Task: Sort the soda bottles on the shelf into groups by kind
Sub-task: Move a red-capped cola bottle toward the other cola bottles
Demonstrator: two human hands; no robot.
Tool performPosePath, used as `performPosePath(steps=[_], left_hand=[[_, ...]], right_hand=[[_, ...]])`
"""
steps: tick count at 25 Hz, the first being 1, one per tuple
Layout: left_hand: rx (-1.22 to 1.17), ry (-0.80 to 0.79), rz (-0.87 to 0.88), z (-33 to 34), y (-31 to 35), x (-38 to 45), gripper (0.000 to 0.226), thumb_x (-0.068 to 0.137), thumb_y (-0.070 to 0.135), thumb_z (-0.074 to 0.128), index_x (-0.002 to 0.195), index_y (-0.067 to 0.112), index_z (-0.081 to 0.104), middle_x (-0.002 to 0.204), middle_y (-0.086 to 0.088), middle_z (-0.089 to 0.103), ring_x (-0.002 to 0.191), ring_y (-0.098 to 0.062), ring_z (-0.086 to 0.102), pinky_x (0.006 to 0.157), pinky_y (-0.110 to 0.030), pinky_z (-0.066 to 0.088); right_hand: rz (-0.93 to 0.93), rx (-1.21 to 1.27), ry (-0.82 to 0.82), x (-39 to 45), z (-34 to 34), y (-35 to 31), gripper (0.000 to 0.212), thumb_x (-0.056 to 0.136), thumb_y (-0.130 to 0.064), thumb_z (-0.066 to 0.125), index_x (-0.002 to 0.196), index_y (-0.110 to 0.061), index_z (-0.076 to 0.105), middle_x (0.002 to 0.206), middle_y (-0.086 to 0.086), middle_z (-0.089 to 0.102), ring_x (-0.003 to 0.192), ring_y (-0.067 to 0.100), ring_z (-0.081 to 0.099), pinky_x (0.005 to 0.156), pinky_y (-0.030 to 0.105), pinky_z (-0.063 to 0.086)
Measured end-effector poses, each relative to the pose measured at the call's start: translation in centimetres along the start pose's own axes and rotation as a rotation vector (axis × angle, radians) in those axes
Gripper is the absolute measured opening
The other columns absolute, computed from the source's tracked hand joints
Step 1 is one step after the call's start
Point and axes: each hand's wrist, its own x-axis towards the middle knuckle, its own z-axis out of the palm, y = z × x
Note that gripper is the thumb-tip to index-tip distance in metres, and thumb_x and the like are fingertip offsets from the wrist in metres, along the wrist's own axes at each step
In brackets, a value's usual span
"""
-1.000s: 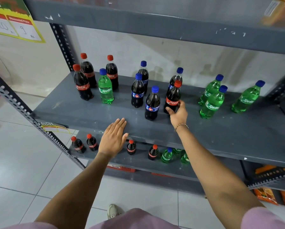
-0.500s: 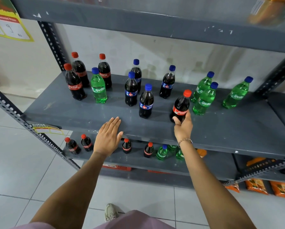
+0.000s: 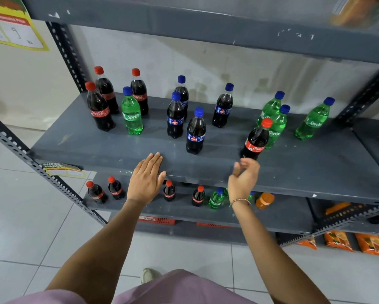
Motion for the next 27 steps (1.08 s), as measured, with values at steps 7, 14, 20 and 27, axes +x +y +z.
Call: performPosePath(steps=[7,14,20,27], left_hand=[[-0.022,0.011,0.013,0.0,-0.2,-0.1,0.061,0.099,0.046,0.020,0.134,0.003,0.047,0.139,-0.013,0.050,0.132,-0.029,0.042,0.108,-0.043,0.031],[-0.036,0.018,0.012,0.0,-0.2,0.0,0.062,0.099,0.046,0.020,0.132,0.003,0.049,0.137,-0.014,0.052,0.130,-0.030,0.044,0.107,-0.044,0.033],[-0.028,0.023,0.002,-0.1,-0.1,0.0,0.063,0.098,0.047,0.018,0.132,0.004,0.049,0.137,-0.013,0.052,0.130,-0.029,0.044,0.107,-0.043,0.033],[-0.017,0.022,0.012,0.0,-0.3,0.0,0.063,0.099,0.046,0.018,0.132,0.003,0.050,0.137,-0.013,0.053,0.129,-0.029,0.045,0.105,-0.044,0.036]], right_hand=[[0.094,0.055,-0.519,1.0,7.4,-5.0,0.065,0.070,-0.025,0.078,0.122,-0.006,0.043,0.122,0.007,0.048,0.107,0.013,0.045,0.094,0.026,0.039],[0.133,0.060,-0.378,1.5,9.3,-4.2,0.039,0.074,-0.004,0.071,0.107,-0.009,0.051,0.109,0.010,0.060,0.097,0.020,0.056,0.080,0.025,0.043],[0.099,-0.035,-0.280,5.0,8.0,-2.7,0.037,0.077,0.007,0.060,0.112,-0.002,0.049,0.113,0.018,0.057,0.107,0.030,0.054,0.088,0.031,0.043],[0.143,-0.087,-0.317,8.1,8.3,-2.3,0.048,0.080,0.004,0.060,0.124,-0.002,0.043,0.125,0.019,0.051,0.118,0.033,0.048,0.100,0.037,0.040]])
